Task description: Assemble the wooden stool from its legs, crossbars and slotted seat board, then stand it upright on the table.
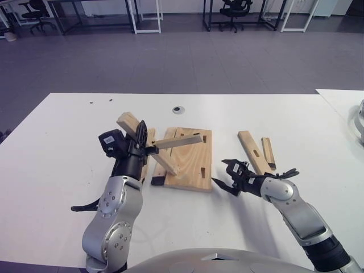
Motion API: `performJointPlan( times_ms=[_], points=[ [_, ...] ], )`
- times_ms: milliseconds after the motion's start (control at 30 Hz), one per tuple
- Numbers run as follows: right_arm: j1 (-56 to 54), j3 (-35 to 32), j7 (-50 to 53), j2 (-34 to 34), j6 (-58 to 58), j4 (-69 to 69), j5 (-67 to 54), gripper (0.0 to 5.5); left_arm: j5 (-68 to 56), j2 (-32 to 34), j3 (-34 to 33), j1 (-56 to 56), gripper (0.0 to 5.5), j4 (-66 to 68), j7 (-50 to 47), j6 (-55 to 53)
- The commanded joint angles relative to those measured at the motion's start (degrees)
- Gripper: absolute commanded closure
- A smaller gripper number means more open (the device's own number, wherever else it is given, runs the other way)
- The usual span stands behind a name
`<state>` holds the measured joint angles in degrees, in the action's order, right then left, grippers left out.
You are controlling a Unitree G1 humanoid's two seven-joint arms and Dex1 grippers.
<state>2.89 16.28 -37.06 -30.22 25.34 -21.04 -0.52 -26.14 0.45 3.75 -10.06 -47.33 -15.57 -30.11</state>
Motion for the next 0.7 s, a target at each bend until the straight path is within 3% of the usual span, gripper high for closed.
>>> performJointPlan(
  times_ms=[33,100,233,433,700],
  points=[
    [-0.7,1.2,-1.9,0.2,-1.3,-1.5,-1.5,1.73,8.9,5.9,9.0,-0.5,4.48,4.0,4.3,-0.8],
    [-0.6,1.1,-1.7,-0.1,-1.3,-1.1,-1.1,1.73,12.9,9.0,13.2,-0.5,4.48,5.5,7.0,-0.3],
    [-1.2,0.1,-1.5,-1.3,-1.9,0.9,-0.4,1.73,16.0,12.4,15.6,-4.4,4.48,9.0,9.2,-3.2],
    [-1.6,-3.9,2.9,-1.4,-3.6,5.3,2.0,1.73,13.5,6.8,10.9,5.3,4.48,4.8,7.9,-2.7],
    [-10.9,-18.0,9.9,3.9,-2.0,9.2,-5.5,1.73,-6.3,4.6,5.5,4.5,2.69,-5.1,17.0,-3.0]
  ],
)
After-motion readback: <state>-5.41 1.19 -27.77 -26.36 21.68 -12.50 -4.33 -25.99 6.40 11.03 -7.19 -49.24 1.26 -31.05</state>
